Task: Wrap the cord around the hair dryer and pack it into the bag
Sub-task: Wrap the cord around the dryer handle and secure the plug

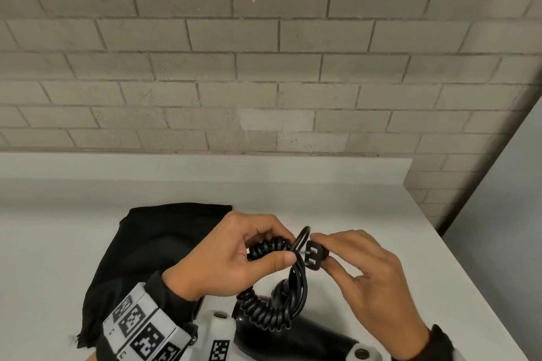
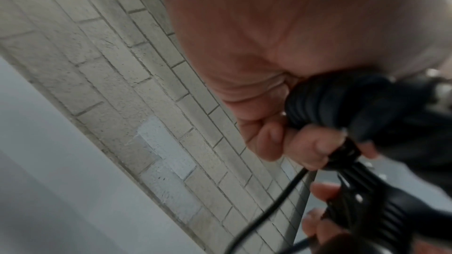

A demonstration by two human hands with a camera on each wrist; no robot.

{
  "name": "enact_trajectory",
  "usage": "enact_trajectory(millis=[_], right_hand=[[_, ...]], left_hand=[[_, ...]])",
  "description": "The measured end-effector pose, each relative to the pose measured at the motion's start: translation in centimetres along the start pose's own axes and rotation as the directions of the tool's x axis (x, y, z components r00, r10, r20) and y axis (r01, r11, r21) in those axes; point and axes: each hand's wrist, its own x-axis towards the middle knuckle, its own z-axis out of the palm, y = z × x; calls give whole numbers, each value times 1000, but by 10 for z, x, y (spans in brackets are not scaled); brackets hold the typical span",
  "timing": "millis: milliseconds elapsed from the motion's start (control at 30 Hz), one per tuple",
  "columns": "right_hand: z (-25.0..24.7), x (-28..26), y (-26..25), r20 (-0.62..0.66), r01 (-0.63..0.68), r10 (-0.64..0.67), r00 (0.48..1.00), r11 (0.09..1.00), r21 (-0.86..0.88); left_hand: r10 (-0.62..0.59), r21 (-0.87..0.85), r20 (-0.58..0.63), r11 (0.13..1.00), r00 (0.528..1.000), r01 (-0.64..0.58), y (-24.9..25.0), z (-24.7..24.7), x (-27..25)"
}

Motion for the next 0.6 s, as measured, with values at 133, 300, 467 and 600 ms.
enact_trajectory(millis=[133,300,467,600], right_hand=[[7,-1,0,-78,35,-49,996,985,-169],[21,-2,2,-124,6,-41,991,962,-274],[38,-8,-12,14,-40,38,999,980,195],[31,-3,-16,173,-192,135,976,904,382]], left_hand=[[-23,-59,-29,998,999,21,-4,0,0],[-1,-86,-9,996,1000,1,-2,4,2],[25,-14,-9,1000,1000,-25,-2,2,5],[21,12,26,1000,999,-21,-3,2,4]])
